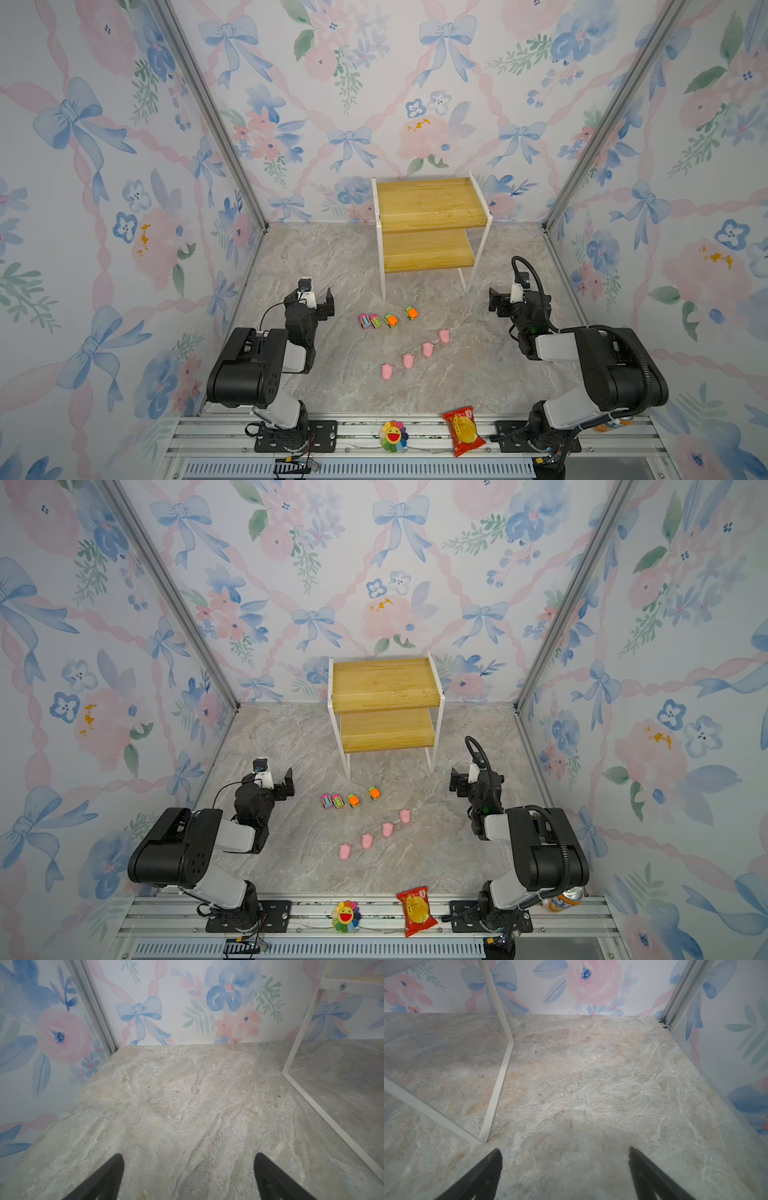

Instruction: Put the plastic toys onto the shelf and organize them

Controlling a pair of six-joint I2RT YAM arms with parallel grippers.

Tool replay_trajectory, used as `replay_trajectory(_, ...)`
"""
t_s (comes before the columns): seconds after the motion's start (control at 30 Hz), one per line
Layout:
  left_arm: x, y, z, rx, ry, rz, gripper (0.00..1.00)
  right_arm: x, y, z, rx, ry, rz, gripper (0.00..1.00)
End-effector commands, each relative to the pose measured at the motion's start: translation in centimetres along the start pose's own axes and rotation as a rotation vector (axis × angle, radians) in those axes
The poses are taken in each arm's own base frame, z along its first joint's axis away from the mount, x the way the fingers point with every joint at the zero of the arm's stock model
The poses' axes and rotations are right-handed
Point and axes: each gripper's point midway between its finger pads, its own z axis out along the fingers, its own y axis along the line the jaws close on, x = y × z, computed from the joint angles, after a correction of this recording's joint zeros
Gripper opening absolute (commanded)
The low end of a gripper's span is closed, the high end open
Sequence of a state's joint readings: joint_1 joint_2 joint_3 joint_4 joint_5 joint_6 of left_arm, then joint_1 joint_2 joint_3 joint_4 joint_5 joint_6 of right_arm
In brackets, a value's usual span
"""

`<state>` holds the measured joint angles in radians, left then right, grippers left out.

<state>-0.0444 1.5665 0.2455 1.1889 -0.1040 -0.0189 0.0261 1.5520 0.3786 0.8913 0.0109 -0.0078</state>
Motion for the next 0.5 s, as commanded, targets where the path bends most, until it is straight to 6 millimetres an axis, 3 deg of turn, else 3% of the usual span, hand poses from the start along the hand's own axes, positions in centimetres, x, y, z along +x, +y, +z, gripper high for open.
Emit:
replay_trajectory(0.0, -0.32, 0.09, -0.04, 0.003, -0.015, 0.001, 0.98, -1.17, -0.22, 0.18, 0.001, -0.031, 0.015, 0.97)
replay_trajectory(0.47, -0.29, 0.15, -0.07, -0.004, -0.014, 0.001, 0.98, -1.14, -0.21, 0.16, 0.003, -0.031, 0.014, 0.97)
